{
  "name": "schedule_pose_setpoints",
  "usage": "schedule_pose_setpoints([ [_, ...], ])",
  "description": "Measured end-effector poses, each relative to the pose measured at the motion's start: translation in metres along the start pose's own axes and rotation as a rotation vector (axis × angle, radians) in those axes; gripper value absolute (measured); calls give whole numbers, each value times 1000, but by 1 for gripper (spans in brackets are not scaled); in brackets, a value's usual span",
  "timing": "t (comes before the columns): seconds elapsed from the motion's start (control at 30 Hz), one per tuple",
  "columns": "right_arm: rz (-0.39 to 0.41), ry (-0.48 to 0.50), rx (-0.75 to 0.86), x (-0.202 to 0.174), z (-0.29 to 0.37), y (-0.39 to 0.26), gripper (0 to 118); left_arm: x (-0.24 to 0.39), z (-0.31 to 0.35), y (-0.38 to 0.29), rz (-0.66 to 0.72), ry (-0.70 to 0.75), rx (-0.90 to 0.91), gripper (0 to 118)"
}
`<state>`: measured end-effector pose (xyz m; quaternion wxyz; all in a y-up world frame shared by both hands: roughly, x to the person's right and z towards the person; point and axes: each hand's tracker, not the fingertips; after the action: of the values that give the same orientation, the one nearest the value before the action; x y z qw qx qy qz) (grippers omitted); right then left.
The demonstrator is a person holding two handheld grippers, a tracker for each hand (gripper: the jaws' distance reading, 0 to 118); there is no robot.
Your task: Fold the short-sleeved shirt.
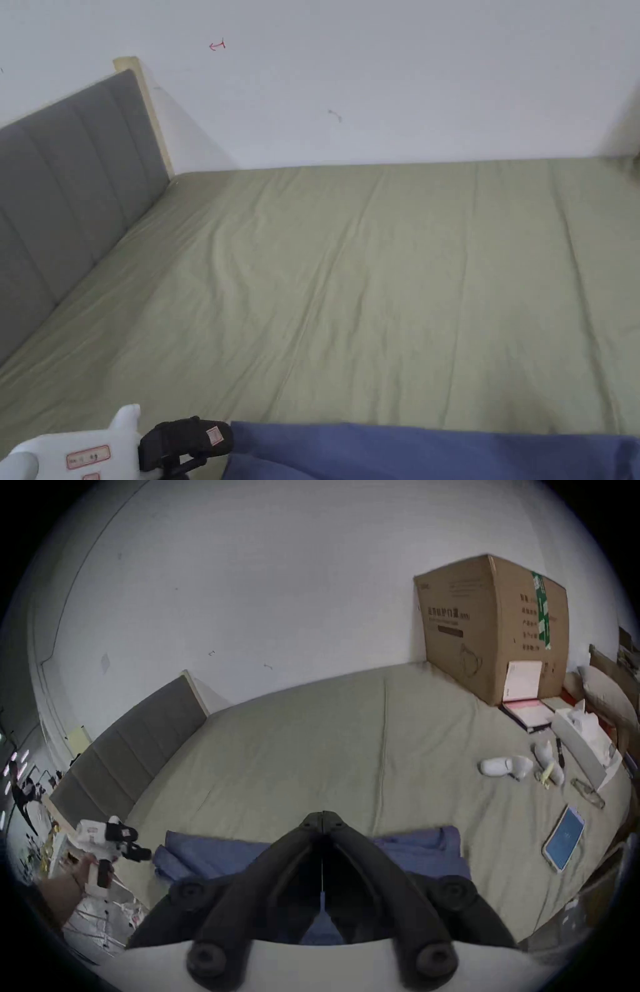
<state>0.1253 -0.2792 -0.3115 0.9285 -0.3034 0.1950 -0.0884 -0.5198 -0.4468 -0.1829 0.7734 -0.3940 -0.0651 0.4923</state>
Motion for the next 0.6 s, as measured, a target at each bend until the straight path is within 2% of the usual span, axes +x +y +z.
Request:
schedule_pose_setpoints([
  [0.13, -30, -6, -32, 2, -10, 1, 0, -35, -14, -13, 168, -192, -14, 118],
  [0.2, -32, -18, -50, 1, -16, 3, 0, -49, -33, 5, 213, -407, 38, 118],
  [0.27, -31, -26, -64, 1, -21, 3, 0, -50, -57, 4, 292, -499, -21, 118],
  [0.3, -31, -26, -69, 1, -25, 4, 0, -49, -71, 2, 277, -548, -57, 118],
  [0.33, -29, -24, -75, 0, -28, 3, 0, -44, -81, 0, 235, -539, -76, 107],
  [0.37, -26, -20, -80, -2, -31, 1, 0, -40, -89, -3, 190, -526, -80, 82],
  [0.4, -28, -18, -86, -4, -35, 0, 0, -37, -95, -4, 141, -483, -73, 36],
  [0.43, -33, -15, -94, -6, -39, -1, 0, -37, -98, -9, 118, -414, -73, 6],
  [0.47, -42, -6, -102, -7, -42, -1, 0, -40, -106, -13, 83, -179, -79, 6],
  [0.5, -53, 8, -107, -10, -43, -4, 0, -46, -107, -17, 47, -81, -79, 6],
  [0.53, -62, 20, -114, -12, -46, -4, 0, -31, -97, -15, 53, -280, -29, 6],
  [0.6, -58, 32, -130, -16, -50, -1, 0, -25, -89, -11, 50, -150, -67, 6],
])
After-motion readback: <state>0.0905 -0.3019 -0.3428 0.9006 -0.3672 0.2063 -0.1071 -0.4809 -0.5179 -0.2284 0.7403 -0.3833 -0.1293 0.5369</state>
